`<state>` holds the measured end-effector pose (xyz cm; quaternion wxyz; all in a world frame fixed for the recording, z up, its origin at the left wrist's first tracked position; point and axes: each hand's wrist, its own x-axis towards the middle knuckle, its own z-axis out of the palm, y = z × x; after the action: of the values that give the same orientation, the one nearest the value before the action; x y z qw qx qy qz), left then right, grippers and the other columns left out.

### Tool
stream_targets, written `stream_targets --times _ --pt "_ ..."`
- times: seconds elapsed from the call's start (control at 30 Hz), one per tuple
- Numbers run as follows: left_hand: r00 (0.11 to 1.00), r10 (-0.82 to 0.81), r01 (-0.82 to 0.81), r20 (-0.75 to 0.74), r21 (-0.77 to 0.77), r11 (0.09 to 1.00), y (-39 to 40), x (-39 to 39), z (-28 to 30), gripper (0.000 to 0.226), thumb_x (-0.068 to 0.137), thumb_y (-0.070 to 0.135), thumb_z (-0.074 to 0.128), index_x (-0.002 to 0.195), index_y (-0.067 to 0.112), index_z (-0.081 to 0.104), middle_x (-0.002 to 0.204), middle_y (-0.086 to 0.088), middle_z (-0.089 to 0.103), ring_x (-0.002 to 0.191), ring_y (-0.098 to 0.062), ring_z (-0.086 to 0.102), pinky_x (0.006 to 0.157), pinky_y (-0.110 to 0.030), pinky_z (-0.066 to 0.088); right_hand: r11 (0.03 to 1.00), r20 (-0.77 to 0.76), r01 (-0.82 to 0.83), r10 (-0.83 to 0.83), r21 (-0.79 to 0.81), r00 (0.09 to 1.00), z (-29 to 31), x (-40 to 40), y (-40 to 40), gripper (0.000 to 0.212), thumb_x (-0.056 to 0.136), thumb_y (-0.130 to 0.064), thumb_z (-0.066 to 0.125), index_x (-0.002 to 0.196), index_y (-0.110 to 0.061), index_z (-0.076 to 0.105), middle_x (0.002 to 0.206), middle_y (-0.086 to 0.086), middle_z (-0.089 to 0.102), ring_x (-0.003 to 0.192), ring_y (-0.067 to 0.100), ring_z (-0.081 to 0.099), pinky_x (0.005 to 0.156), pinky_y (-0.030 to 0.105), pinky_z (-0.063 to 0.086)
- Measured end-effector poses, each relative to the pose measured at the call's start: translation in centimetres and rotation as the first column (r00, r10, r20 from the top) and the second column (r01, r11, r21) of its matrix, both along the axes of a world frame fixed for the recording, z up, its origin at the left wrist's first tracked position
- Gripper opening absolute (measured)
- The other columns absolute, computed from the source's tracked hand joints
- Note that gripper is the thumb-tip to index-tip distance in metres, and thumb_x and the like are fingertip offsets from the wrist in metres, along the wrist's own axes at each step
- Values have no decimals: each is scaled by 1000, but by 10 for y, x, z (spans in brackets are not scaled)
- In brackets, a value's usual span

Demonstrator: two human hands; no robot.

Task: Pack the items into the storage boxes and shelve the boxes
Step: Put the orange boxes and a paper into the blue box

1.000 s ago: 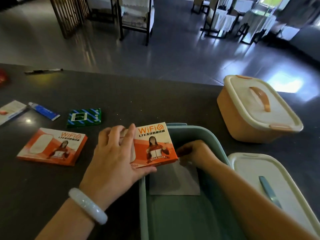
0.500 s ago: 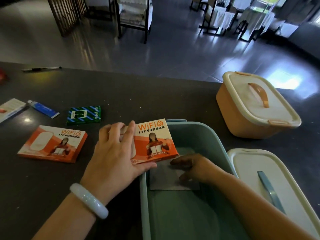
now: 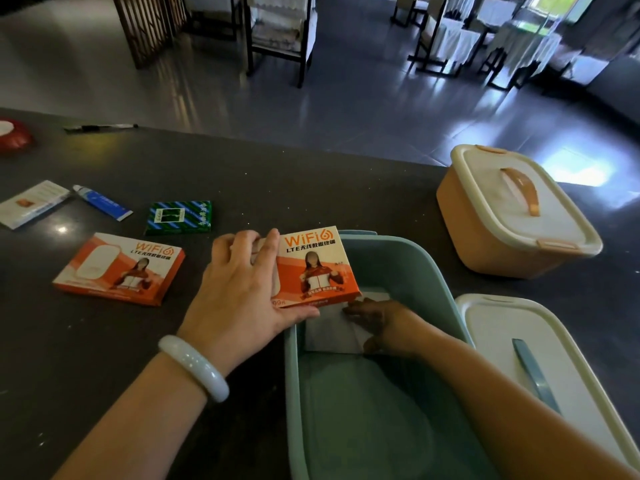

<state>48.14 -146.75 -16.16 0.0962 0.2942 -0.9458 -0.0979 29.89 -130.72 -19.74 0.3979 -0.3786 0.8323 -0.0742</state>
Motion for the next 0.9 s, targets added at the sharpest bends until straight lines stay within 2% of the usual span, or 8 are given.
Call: stream_targets --times 0.13,0.2,0.3,0.43,0.57,0.73,0.83,0.9 --pt "1000 -3 4 3 -17 1000 0 0 0 125 48 95 24 150 24 17 136 1 22 123 -19 20 100 -41 38 996 23 91 -91 -11 996 -1 -3 -1 65 82 -4 69 134 -37 49 149 -12 35 134 16 36 110 34 35" --pt "1000 -15 15 0 -29 999 0 0 0 124 48 95 24 150 23 17 135 1 22 124 -20 21 100 -41 38 984 52 174 -172 -39 984 -2 -5 -1 63 80 1 68 129 -36 54 146 -12 41 129 14 42 100 28 42" --pt "1000 -25 25 -1 -30 999 1 0 -1 123 50 95 27 149 24 16 136 1 23 125 -21 22 101 -41 38 973 78 225 -220 -57 972 -6 -7 2 58 81 1 69 126 -34 58 141 -14 46 127 10 44 87 19 38" --pt "1000 -22 22 -1 -6 1000 2 -1 -3 121 52 93 38 149 25 13 137 1 21 126 -21 20 101 -41 38 973 68 223 -219 -58 973 -8 -9 1 53 81 -1 69 122 -33 59 141 -13 47 130 10 43 94 23 41" --pt "1000 -20 20 2 -19 1000 3 -1 -2 121 54 92 42 149 24 14 137 1 22 126 -22 21 101 -41 38 957 120 261 -246 -130 962 -1 -4 4 49 84 1 65 121 -31 61 136 -10 51 111 7 50 62 11 50" --pt "1000 -20 20 -11 -8 1000 8 -1 1 119 56 88 51 149 24 13 137 0 21 126 -22 21 101 -41 37 967 -180 75 -121 -243 976 26 -5 8 36 87 -17 67 118 -34 62 123 -10 61 100 5 58 77 16 45" --pt "999 -41 41 -26 5 999 13 -1 5 119 57 87 50 150 24 11 139 1 19 128 -22 19 104 -43 35 938 -342 -45 -80 -343 936 43 -14 17 38 88 -14 64 123 -32 62 131 -11 57 121 9 52 102 28 40" --pt "998 -56 57 -39 8 998 19 -3 9 119 57 88 46 150 24 10 138 2 19 129 -22 18 105 -43 33 865 -411 -70 -164 -497 897 52 -24 26 38 88 -11 63 122 -28 63 133 -6 57 127 13 48 109 34 37"
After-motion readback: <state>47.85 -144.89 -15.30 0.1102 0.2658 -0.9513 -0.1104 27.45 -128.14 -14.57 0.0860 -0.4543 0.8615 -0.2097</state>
